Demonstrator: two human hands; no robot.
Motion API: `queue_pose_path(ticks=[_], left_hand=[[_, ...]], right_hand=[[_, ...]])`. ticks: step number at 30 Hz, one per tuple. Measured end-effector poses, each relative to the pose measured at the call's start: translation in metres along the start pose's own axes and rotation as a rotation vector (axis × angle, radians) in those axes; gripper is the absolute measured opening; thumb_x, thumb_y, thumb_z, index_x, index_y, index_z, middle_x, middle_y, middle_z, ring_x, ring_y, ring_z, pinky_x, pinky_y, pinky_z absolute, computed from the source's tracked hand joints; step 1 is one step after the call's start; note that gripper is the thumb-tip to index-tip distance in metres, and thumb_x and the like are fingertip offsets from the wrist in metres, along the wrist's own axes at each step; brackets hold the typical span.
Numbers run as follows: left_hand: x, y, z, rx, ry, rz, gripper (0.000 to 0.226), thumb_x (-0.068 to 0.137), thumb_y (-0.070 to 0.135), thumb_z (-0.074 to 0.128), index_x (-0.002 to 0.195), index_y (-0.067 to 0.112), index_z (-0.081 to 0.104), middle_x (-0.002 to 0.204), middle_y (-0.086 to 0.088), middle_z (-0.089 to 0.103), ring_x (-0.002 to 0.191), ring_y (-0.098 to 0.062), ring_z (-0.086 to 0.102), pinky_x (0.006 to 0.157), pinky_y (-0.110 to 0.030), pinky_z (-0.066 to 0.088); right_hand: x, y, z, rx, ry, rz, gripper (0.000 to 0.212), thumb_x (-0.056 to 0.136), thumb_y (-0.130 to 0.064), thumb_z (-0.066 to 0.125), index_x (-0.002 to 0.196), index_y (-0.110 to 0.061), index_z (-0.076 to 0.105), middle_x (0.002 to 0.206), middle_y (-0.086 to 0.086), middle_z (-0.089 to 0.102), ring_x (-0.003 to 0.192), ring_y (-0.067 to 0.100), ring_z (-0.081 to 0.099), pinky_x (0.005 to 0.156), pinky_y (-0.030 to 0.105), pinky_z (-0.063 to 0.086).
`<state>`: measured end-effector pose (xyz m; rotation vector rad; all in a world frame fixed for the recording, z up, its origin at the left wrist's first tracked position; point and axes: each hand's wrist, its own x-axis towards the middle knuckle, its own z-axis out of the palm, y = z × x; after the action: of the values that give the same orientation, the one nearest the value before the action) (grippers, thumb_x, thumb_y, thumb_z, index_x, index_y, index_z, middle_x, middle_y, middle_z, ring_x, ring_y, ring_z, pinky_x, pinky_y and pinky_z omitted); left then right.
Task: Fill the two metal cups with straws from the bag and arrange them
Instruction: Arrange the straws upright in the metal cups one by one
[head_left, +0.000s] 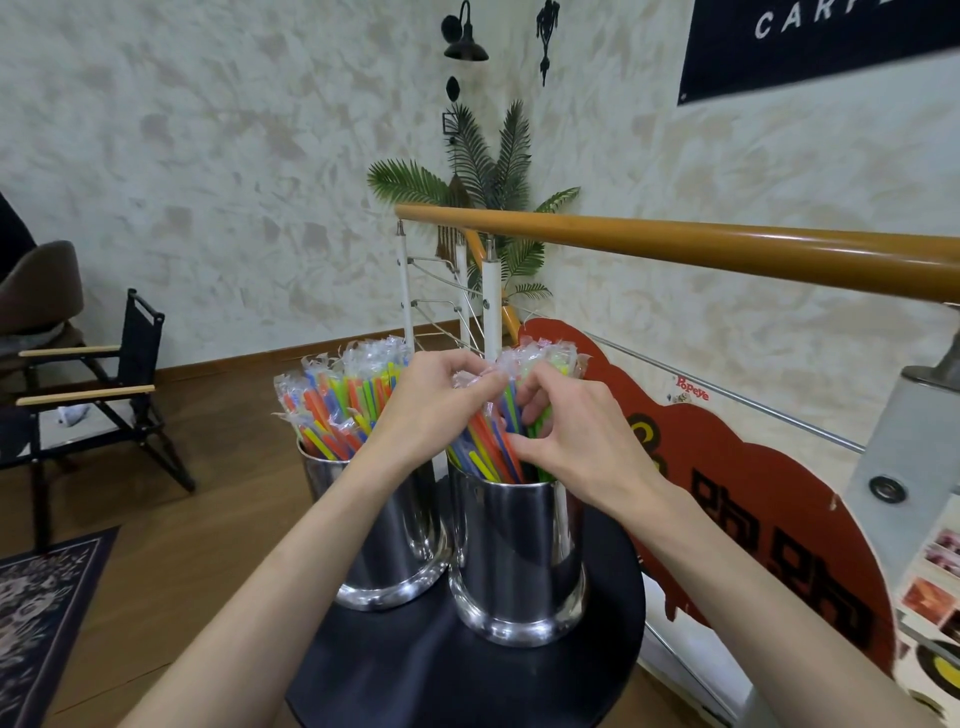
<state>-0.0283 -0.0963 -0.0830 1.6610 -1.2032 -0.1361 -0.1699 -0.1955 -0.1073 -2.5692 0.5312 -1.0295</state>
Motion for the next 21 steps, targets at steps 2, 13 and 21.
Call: queue_pose_path(ticks=[2,13,21], left_hand=[[0.0001,-0.0016,-0.0011,-0.015,-0.010,-0.002,0.013,0.092,0.034,0.069,0.084,0.025,0.075,0.077,0.008,0.073,0.084,-0.011,0.069,0.086,-0.035,0.053],[0.0023,-0.0039,-0.0054,-0.081,-0.116,0.031,0.025,0.101,0.035,0.058,0.093,0.017,0.074,0.086,0.002,0.073,0.085,-0.004,0.065,0.087,-0.026,0.050],[0.0030,-0.0046,-0.0081,-0.069,-0.139,0.063,0.035,0.106,0.030,0.046,0.094,0.011,0.073,0.085,0.003,0.069,0.082,0.002,0.061,0.078,-0.013,0.044]], right_hand=[[0.0001,-0.0001,-0.0001,0.010,-0.003,0.003,0.032,0.079,-0.035,0.084,0.094,-0.024,0.058,0.083,-0.010,0.064,0.073,0.005,0.060,0.067,0.028,0.054],[-0.0015,0.0001,-0.0013,0.098,-0.029,0.042,0.024,0.082,-0.028,0.084,0.094,-0.023,0.064,0.082,-0.012,0.064,0.071,0.002,0.062,0.068,0.024,0.056],[-0.0016,-0.0023,-0.0020,0.091,-0.036,0.076,0.018,0.084,-0.025,0.081,0.089,-0.023,0.064,0.082,-0.011,0.067,0.072,-0.001,0.062,0.065,0.016,0.052]])
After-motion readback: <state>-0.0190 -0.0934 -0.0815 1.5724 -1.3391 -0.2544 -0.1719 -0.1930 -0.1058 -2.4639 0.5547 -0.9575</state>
